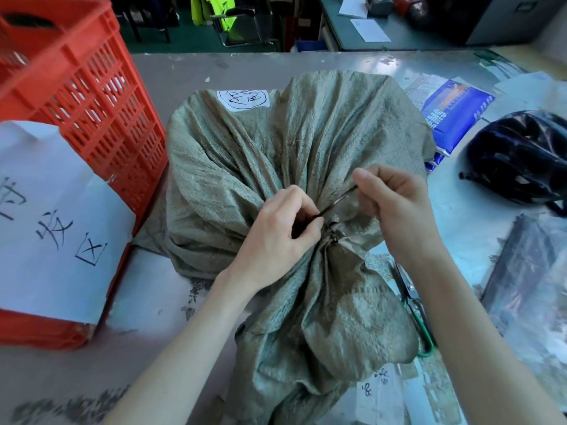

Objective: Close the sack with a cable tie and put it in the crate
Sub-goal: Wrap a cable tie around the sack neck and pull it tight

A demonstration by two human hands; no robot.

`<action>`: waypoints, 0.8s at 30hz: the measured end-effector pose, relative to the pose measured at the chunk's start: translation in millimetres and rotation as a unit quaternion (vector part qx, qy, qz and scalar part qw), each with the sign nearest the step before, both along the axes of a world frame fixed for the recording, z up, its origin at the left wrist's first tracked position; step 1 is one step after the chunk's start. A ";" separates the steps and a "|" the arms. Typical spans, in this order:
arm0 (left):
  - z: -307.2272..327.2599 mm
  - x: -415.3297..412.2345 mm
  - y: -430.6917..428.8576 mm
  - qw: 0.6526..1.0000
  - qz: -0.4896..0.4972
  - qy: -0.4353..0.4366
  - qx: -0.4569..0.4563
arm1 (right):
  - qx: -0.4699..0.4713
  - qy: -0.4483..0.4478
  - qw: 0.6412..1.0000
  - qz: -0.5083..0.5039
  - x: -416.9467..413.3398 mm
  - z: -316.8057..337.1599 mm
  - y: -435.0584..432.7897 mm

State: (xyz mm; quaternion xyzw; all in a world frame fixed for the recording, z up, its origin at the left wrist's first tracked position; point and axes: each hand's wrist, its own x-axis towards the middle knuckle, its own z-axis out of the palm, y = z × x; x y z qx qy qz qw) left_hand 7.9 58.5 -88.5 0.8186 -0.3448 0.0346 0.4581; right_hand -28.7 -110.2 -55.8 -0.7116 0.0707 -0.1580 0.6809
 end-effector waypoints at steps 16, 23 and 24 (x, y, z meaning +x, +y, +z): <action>-19.5 -9.1 13.9 0.980 0.091 -0.067 0.161 | 0.409 -0.088 0.906 -0.064 8.8 8.1 -30.3; -25.0 -10.9 18.0 0.980 0.087 -0.058 0.168 | 0.477 -0.094 0.872 -0.062 8.8 19.7 -38.4; -25.4 -11.2 18.5 0.980 0.085 -0.058 0.170 | 0.482 -0.097 0.869 -0.061 9.0 20.8 -39.4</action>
